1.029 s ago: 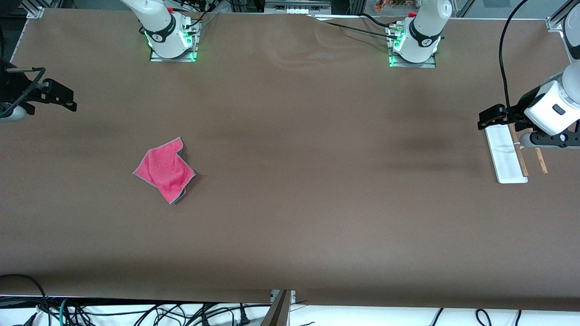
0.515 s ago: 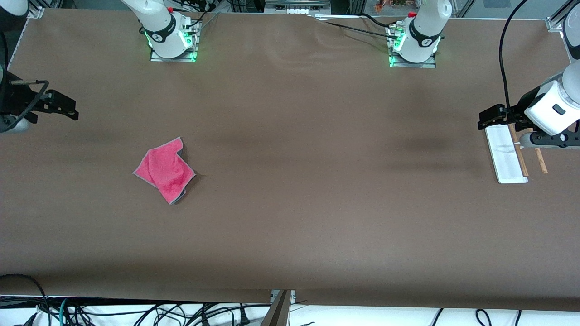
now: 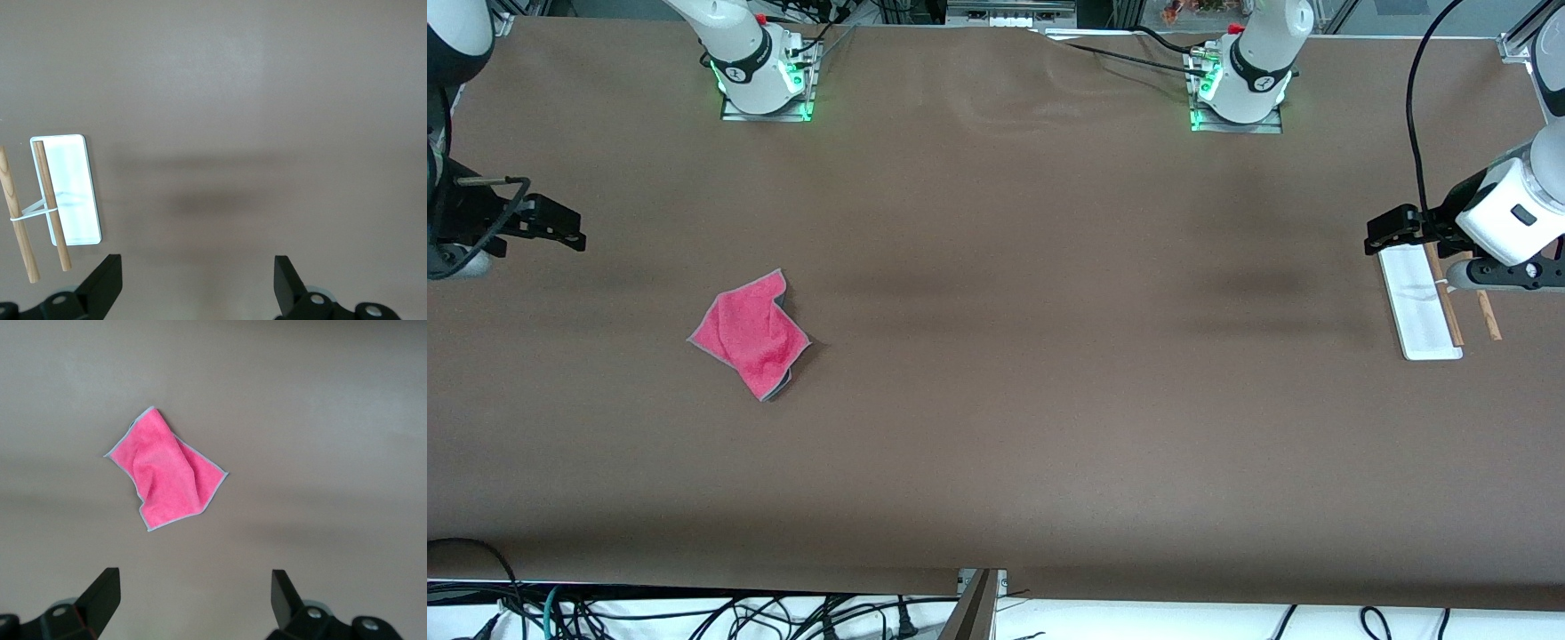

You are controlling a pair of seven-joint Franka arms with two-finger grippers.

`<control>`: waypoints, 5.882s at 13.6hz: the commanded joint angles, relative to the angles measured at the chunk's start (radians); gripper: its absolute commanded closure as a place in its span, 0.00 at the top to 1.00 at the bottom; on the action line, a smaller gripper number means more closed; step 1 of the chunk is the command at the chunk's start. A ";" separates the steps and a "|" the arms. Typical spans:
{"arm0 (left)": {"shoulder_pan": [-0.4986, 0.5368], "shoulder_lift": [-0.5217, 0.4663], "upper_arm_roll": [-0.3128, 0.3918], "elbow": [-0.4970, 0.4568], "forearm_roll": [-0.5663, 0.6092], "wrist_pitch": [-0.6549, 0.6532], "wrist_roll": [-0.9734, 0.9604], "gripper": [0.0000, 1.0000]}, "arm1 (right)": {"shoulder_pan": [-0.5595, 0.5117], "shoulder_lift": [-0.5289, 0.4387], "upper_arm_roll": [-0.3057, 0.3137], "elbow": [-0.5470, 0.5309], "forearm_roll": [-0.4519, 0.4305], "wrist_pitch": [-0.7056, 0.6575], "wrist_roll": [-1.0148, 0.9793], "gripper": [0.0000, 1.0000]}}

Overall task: Pass towel and hang on rack
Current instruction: 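Reach the right gripper down to the pink towel's edge, then close the right gripper on the pink towel's corner, then lift the towel with the right gripper while the left gripper approaches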

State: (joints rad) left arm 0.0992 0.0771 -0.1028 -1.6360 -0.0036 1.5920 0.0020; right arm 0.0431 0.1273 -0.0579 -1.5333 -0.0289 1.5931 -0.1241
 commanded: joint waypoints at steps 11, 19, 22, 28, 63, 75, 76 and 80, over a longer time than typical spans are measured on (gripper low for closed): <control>0.005 0.015 -0.003 0.031 -0.018 -0.017 0.009 1.00 | 0.133 0.227 0.010 0.019 0.015 0.218 0.112 1.00; 0.005 0.015 -0.003 0.031 -0.018 -0.018 0.015 1.00 | 0.227 0.409 0.009 0.010 0.014 0.396 0.285 1.00; 0.005 0.015 -0.003 0.031 -0.018 -0.018 0.016 1.00 | 0.267 0.465 0.009 -0.004 0.009 0.458 0.387 1.00; 0.007 0.013 -0.003 0.031 -0.018 -0.020 0.016 1.00 | 0.302 0.537 0.007 -0.021 0.004 0.469 0.590 1.00; 0.007 0.013 -0.001 0.030 -0.018 -0.023 0.019 1.00 | 0.304 0.578 -0.003 0.083 0.001 0.309 0.707 0.00; 0.007 0.016 -0.003 0.030 -0.018 -0.027 0.021 1.00 | 0.308 0.462 0.006 0.270 0.009 0.125 0.603 0.00; 0.007 0.020 -0.001 0.028 -0.018 -0.046 0.021 1.00 | 0.310 0.462 0.009 0.297 0.013 0.108 0.600 0.00; 0.004 0.052 -0.003 0.030 -0.019 -0.099 0.091 1.00 | 0.314 0.445 0.058 0.355 0.014 0.097 0.600 0.00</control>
State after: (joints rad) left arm 0.0990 0.0955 -0.1032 -1.6356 -0.0036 1.5384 0.0278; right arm 0.3573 0.5798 -0.0286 -1.2116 -0.0223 1.7148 0.4912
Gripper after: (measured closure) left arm 0.000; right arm 0.982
